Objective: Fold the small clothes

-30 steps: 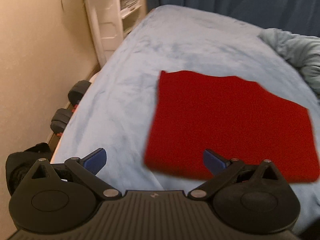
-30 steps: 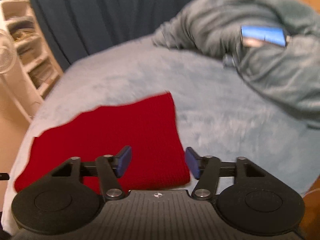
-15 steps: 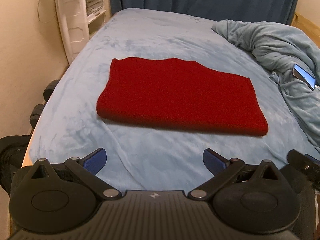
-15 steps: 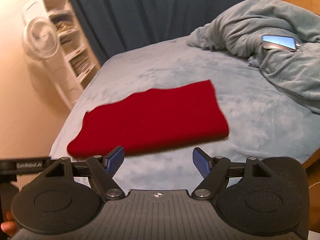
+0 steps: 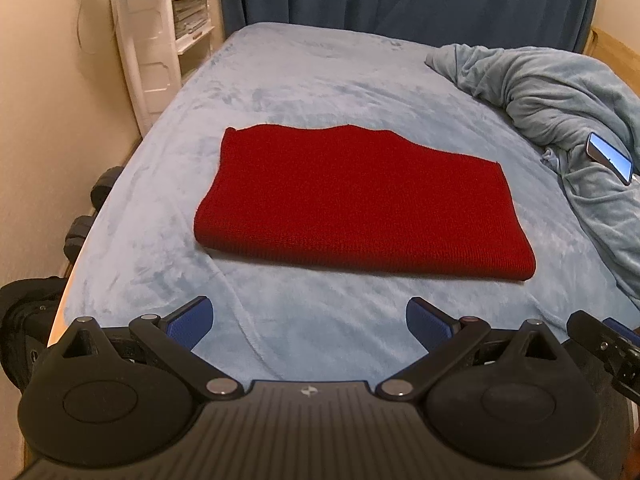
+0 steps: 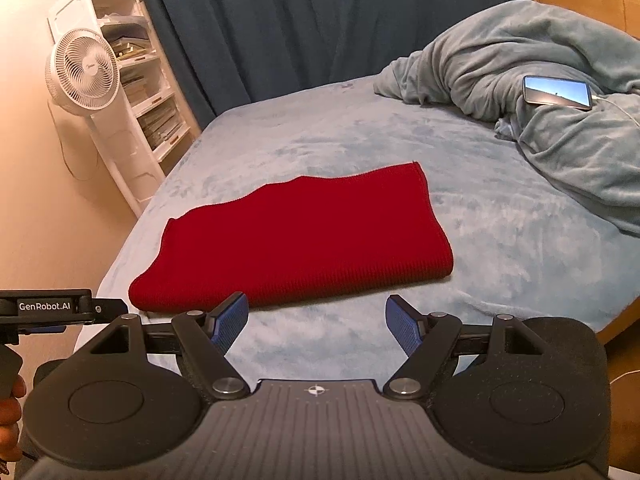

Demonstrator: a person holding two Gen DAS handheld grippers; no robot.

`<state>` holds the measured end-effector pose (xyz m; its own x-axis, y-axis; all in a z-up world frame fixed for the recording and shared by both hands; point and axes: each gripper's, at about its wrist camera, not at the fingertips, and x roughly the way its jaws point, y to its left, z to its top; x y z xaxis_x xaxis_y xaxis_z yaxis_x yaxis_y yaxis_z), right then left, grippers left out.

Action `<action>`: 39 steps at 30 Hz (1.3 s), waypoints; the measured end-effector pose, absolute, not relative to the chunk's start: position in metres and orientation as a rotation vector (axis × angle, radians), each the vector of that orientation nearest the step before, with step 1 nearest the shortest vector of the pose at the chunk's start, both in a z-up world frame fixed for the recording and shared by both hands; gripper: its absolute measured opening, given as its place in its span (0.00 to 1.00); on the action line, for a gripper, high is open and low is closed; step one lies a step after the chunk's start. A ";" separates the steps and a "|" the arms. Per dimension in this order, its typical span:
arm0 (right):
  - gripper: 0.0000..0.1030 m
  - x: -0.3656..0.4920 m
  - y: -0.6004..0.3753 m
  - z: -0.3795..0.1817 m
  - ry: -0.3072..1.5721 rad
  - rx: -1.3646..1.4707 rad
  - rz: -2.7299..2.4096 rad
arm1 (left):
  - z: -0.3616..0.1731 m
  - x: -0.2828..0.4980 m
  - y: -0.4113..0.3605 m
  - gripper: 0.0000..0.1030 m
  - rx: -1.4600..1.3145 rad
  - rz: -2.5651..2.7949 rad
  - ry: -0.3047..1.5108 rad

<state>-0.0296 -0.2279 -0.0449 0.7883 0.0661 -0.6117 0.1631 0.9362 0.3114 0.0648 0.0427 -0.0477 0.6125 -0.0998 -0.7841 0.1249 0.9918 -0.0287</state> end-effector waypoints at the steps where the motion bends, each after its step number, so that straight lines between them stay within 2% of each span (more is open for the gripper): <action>1: 0.75 -0.029 -0.228 -0.045 0.667 0.363 -0.054 | -0.048 0.066 0.042 1.00 0.031 -0.131 0.904; 39: 0.75 0.019 -0.259 -0.060 0.685 0.456 -0.124 | -0.059 0.119 0.024 1.00 0.047 -0.078 0.950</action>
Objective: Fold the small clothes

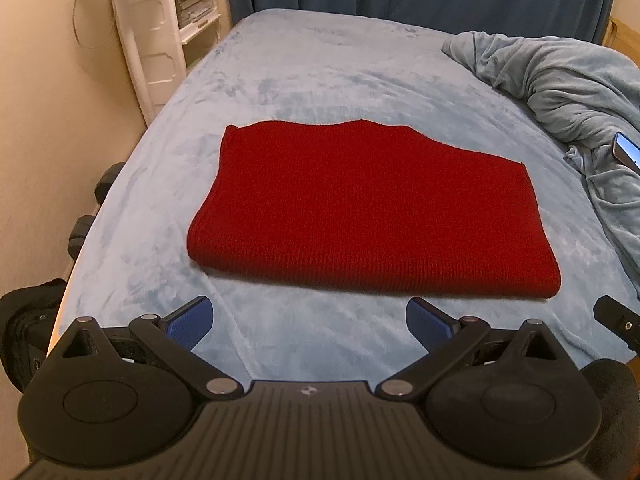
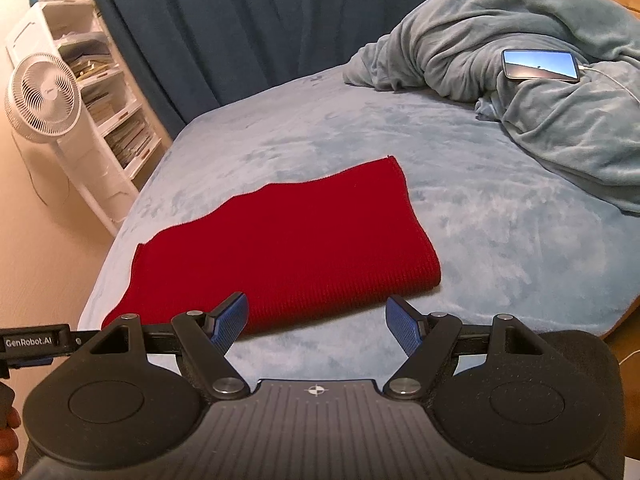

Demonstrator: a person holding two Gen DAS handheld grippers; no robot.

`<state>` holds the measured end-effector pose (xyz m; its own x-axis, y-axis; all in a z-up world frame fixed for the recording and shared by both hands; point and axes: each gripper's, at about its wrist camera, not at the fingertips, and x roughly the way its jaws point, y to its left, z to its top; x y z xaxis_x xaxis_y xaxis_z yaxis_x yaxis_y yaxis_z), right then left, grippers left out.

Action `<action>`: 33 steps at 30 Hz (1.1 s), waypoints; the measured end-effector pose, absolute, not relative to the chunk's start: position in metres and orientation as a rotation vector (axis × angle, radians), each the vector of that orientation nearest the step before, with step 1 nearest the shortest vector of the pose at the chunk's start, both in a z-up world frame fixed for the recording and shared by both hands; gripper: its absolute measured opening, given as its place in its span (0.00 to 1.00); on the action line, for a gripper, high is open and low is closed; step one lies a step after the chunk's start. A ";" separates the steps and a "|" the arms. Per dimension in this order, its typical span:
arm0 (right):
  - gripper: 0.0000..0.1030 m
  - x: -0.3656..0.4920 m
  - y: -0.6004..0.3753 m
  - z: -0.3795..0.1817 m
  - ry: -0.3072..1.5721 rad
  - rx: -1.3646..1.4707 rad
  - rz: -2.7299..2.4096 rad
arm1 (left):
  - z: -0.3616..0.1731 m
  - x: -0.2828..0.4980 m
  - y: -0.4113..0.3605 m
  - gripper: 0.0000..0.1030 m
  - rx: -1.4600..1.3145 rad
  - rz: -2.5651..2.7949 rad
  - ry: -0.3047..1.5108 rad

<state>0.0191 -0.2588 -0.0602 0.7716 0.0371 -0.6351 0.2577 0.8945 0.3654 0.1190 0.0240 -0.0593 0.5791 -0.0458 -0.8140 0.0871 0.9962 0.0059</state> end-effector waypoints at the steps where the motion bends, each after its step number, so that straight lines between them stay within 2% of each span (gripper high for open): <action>1: 0.75 0.021 -0.260 -0.061 0.683 0.461 -0.124 | -0.060 0.122 0.022 1.00 0.048 -0.077 0.950; 15: 0.75 0.049 -0.272 -0.084 0.752 0.517 -0.139 | -0.081 0.156 0.014 1.00 0.051 -0.070 0.982; 26: 0.75 0.115 -0.342 -0.179 0.883 0.698 -0.429 | -0.133 0.229 0.048 1.00 -0.003 0.069 0.977; 33: 0.78 0.128 -0.372 -0.224 0.814 1.118 -0.373 | -0.175 0.255 0.083 1.00 -0.015 0.130 1.051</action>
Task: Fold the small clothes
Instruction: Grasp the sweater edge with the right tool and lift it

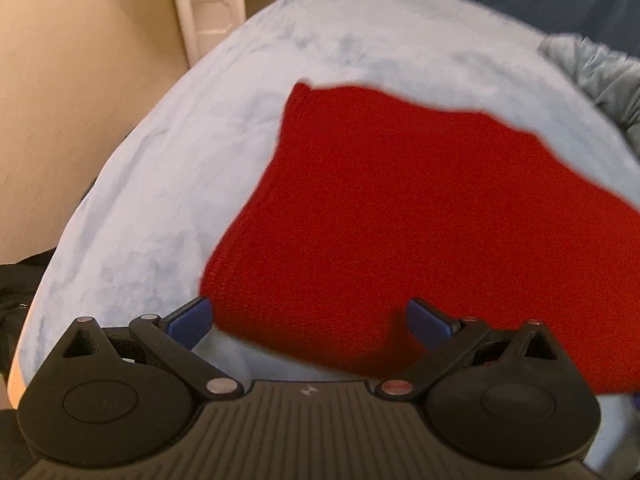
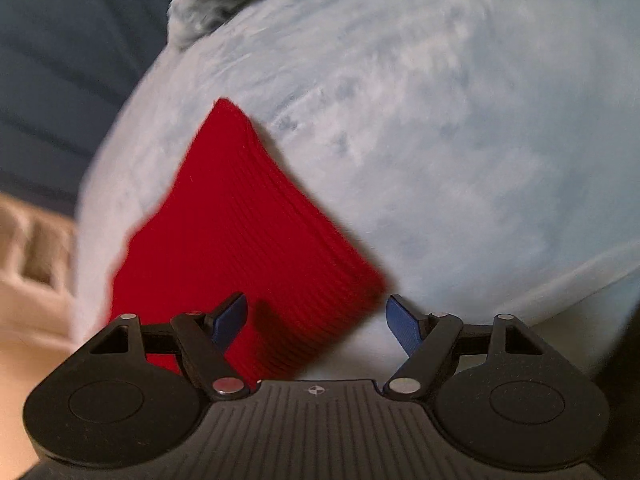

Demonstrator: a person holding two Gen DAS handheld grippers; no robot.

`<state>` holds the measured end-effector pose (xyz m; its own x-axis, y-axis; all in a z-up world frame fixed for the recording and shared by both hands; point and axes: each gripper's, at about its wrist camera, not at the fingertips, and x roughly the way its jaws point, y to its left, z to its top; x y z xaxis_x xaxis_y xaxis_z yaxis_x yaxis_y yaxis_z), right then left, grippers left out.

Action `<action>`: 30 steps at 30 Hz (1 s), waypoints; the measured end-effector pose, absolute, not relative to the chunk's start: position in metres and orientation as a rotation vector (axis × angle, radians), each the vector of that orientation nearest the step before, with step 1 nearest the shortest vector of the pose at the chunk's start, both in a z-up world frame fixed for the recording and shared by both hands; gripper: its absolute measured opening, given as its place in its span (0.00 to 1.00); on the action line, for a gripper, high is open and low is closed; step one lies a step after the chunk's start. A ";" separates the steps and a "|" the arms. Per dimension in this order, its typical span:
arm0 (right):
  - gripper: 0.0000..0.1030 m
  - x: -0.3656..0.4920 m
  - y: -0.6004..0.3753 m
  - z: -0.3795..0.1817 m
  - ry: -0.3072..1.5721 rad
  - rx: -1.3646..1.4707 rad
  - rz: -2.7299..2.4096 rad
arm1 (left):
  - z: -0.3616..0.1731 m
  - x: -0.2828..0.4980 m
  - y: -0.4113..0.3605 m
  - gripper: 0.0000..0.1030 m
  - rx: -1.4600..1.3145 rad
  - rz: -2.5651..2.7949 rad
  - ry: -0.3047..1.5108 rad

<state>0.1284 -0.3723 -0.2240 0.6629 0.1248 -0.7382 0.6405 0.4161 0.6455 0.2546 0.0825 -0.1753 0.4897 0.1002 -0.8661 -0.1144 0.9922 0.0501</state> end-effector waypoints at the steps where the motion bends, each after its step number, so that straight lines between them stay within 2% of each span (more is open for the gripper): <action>1: 0.80 0.130 -0.373 -0.231 0.806 1.180 -0.376 | -0.182 0.256 0.086 1.00 0.001 0.138 1.063; 2: 0.80 0.134 -0.373 -0.236 0.794 1.211 -0.375 | -0.189 0.258 0.090 1.00 0.002 0.139 1.080; 3: 0.76 0.136 -0.372 -0.240 0.772 1.215 -0.353 | -0.193 0.259 0.095 1.00 -0.020 0.136 1.092; 4: 0.38 0.138 -0.369 -0.240 0.755 1.201 -0.327 | -0.192 0.257 0.101 1.00 -0.055 0.136 1.098; 5: 0.22 0.140 -0.368 -0.242 0.755 1.199 -0.299 | -0.189 0.257 0.106 1.00 -0.089 0.143 1.101; 6: 0.19 0.142 -0.369 -0.243 0.758 1.228 -0.260 | -0.183 0.255 0.111 1.00 -0.118 0.156 1.089; 11: 0.18 0.140 -0.373 -0.236 0.732 1.240 -0.277 | -0.160 0.247 0.134 1.00 -0.114 0.220 1.020; 20: 0.20 0.145 -0.373 -0.241 0.770 1.217 -0.315 | -0.164 0.247 0.143 1.00 0.039 0.228 1.012; 30: 0.23 0.152 -0.366 -0.236 0.799 1.139 -0.366 | -0.167 0.246 0.151 1.00 -0.012 0.187 1.016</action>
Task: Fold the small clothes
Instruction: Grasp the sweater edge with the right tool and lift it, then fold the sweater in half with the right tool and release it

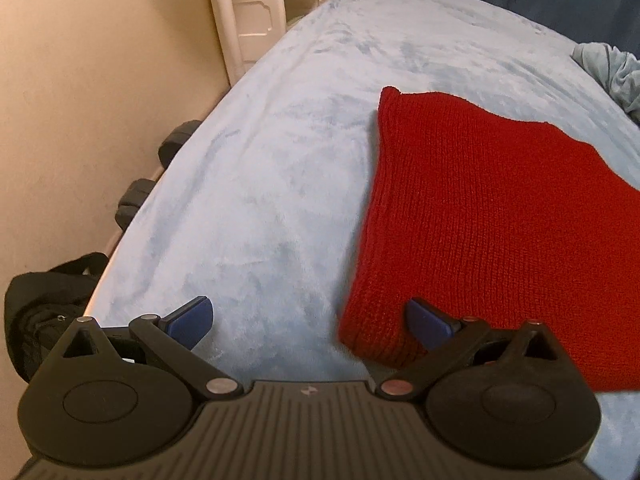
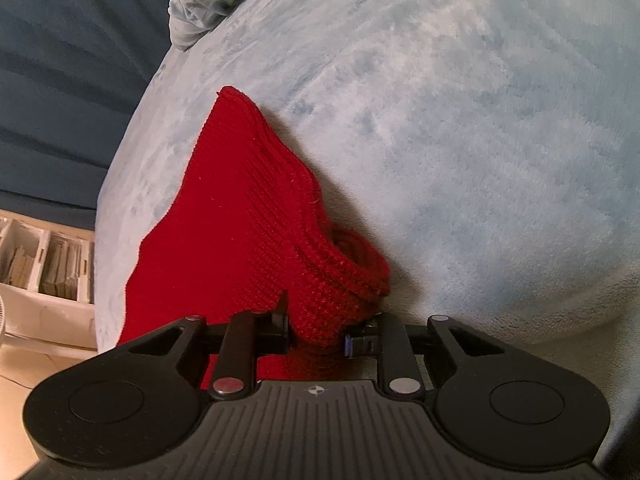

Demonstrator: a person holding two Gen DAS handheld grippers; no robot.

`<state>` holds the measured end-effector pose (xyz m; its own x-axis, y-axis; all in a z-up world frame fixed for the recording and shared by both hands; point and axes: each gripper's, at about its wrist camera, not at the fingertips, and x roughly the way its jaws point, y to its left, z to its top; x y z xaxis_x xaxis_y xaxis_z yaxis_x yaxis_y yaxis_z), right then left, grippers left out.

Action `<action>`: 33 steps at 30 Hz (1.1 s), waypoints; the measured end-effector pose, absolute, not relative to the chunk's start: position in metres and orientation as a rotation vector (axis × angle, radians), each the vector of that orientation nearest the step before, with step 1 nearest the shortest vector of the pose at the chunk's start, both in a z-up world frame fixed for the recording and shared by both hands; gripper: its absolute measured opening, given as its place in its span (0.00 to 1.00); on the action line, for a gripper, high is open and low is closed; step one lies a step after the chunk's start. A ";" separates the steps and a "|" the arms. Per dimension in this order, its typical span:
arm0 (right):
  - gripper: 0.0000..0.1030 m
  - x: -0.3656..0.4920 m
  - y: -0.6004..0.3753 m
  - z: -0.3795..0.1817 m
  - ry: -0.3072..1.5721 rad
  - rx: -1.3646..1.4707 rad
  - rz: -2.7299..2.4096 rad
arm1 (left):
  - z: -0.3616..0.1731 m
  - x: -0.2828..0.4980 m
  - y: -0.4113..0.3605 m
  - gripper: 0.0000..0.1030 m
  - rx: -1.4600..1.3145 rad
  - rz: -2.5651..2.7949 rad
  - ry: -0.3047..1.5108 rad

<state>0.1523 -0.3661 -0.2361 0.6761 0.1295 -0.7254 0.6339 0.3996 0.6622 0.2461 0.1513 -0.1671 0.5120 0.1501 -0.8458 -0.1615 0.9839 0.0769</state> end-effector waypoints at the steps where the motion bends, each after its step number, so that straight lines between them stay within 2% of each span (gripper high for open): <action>1: 0.23 0.153 -0.365 -0.236 0.801 1.132 -0.371 | -0.167 0.246 0.152 1.00 -0.019 0.184 1.017; 8: 0.23 0.163 -0.357 -0.227 0.835 1.051 -0.430 | -0.164 0.243 0.167 1.00 -0.074 0.171 1.015; 12: 0.19 0.176 -0.343 -0.207 0.864 0.934 -0.500 | -0.155 0.235 0.190 1.00 -0.118 0.242 0.996; 17: 0.16 0.216 -0.275 -0.132 0.741 0.469 -0.445 | -0.172 0.239 0.217 1.00 -0.166 0.233 1.054; 22: 0.16 0.246 -0.130 -0.067 0.535 -0.007 -0.121 | -0.172 0.231 0.236 1.00 -0.233 0.240 1.042; 25: 0.16 0.238 -0.030 -0.083 0.494 -0.255 0.147 | -0.172 0.226 0.246 1.00 -0.254 0.253 1.039; 27: 0.16 0.225 0.021 -0.116 0.546 -0.382 0.329 | -0.174 0.224 0.250 1.00 -0.260 0.254 1.043; 30: 0.16 0.202 0.065 -0.169 0.660 -0.529 0.529 | -0.176 0.221 0.250 1.00 -0.247 0.241 1.050; 33: 0.16 0.189 0.071 -0.179 0.618 -0.574 0.511 | -0.177 0.221 0.246 1.00 -0.229 0.223 1.046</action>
